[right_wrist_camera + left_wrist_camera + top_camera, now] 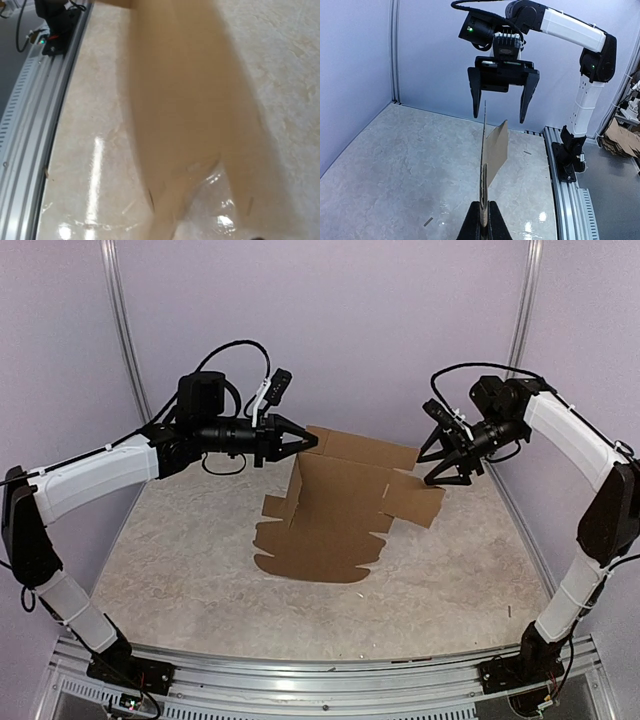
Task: Fold the paper box
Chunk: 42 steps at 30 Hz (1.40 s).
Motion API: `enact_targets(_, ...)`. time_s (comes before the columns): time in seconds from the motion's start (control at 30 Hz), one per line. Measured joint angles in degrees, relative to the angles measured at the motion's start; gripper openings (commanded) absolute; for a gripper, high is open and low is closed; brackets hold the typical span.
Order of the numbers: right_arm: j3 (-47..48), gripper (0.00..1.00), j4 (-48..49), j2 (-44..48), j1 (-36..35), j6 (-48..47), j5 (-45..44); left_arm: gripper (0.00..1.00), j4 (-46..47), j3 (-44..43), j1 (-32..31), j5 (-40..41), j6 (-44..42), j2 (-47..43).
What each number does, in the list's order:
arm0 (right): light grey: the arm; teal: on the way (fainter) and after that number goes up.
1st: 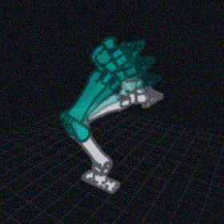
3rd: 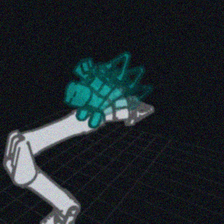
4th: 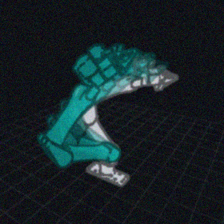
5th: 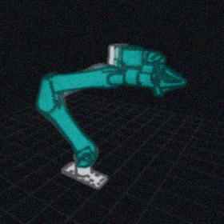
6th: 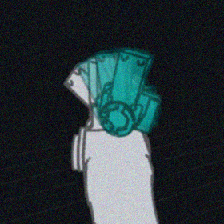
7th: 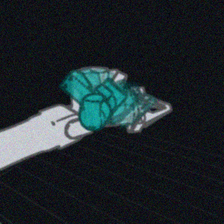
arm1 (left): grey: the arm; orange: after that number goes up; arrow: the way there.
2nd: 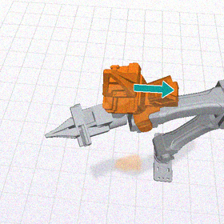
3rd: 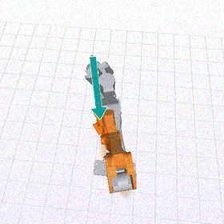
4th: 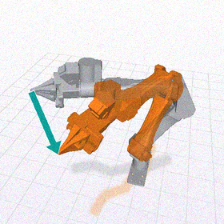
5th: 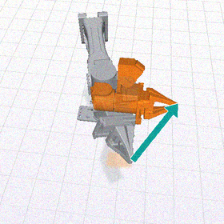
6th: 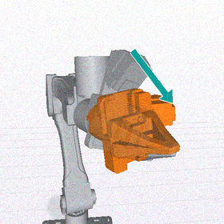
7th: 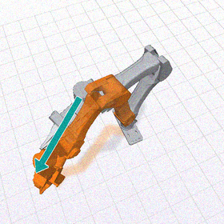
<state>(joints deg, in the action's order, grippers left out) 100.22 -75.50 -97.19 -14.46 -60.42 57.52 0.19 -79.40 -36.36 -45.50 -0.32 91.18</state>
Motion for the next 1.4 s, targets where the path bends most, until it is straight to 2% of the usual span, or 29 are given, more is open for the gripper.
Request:
enact_targets(0.17, 0.0, 0.75, -0.2, 0.0, -0.13, 0.31, 1.38, 0.0, 1.07, 0.13, 0.0, 1.31, 0.02, -0.24)
enact_targets(0.27, -0.17, 0.72, 0.87, 0.0, -0.24, 4.26, 1.81, 0.0, 1.64, 0.13, 0.0, 1.38, 0.46, -0.24)
enact_targets(0.53, -3.96, 0.68, 14.71, 0.35, -0.42, 19.91, -1.33, 0.0, 1.92, 0.13, 0.0, 1.44, 1.01, -0.24)
enact_targets(0.67, -5.68, 0.56, 21.68, 1.6, -0.42, 25.33, -2.01, 0.0, 1.99, 0.33, 0.0, 1.46, 1.33, -0.26)
enact_targets(0.83, -8.41, 0.31, 29.57, 4.15, -1.01, 30.97, -2.29, 0.0, 2.62, 0.76, 0.0, 1.68, 1.81, -0.26)
enact_targets(0.97, -8.72, 0.2, 33.07, 4.5, -2.01, 33.92, -2.54, 0.0, 3.28, 0.96, -0.09, 2.34, 2.27, -0.26)
enact_targets(1.1, -9.18, 0.13, 34.62, 4.5, -2.6, 35.21, -2.89, 0.0, 3.74, 1.22, -0.5, 3.08, 2.69, -0.26)
enact_targets(1.23, -9.9, 0.01, 36.17, 4.52, -2.86, 36.87, -5.11, 0.0, 3.72, 1.38, -1.25, 5.49, 2.86, -0.28)
enact_targets(1.4, -10.78, 0.0, 40.89, 5.33, -4.04, 45.38, -13.22, 0.0, 3.96, 0.9, -4.72, 14.05, 2.89, 0.0)
